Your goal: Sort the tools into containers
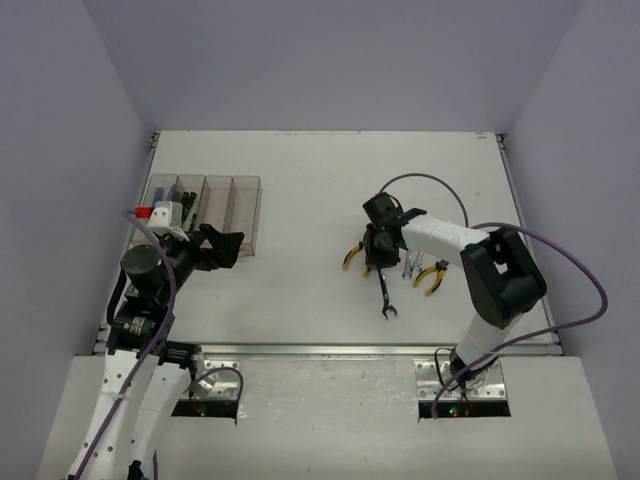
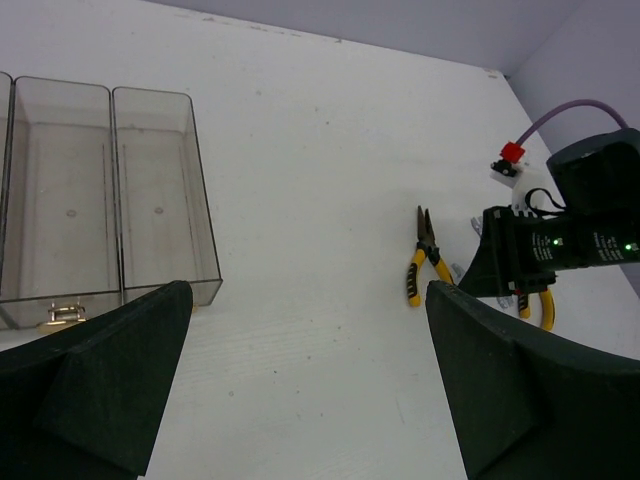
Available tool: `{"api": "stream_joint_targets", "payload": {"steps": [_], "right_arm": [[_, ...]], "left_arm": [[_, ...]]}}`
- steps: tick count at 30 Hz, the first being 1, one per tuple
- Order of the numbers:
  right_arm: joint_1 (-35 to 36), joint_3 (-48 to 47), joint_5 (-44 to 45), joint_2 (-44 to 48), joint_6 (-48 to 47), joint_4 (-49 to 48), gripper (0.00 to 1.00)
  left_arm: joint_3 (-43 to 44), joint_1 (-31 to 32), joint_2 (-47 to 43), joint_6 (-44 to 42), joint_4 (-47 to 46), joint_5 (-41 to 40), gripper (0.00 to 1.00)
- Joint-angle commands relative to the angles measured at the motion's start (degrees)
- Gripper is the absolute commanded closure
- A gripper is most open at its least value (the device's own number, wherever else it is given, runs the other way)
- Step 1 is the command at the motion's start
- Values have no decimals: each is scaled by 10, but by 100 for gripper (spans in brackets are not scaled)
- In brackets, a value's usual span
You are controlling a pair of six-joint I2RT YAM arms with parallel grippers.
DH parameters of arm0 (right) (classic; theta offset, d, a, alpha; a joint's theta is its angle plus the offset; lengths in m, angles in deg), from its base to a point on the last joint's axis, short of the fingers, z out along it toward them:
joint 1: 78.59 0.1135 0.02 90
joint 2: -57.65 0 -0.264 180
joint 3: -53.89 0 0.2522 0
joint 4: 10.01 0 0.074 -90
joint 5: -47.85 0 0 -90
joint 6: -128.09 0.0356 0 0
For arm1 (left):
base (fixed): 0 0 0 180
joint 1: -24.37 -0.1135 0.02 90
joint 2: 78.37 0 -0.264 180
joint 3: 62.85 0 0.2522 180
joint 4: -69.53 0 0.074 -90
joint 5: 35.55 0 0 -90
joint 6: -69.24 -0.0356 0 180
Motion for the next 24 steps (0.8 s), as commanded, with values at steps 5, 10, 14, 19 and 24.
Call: {"api": "stream_joint_targets", "payload": {"steps": [5,10,14,19,24], "right_arm": [[31,-31,34,-38,44,-4,72],[32,-31,65,-67,71,-5,76],[31,-40,66,-99,77,-3,78],[32,-29,54,-84,73,-27,96],[31,-1,12,9,48,-74,100]], "left_arm": [[4,12,-5,5,-25,13,0],[3,18,-8,5,-26,14,0],[3,23,-10,5,-26,12,0],[2,32,-5,8,-27,13,0],[7,38,16,32,-29,43,0]]}}
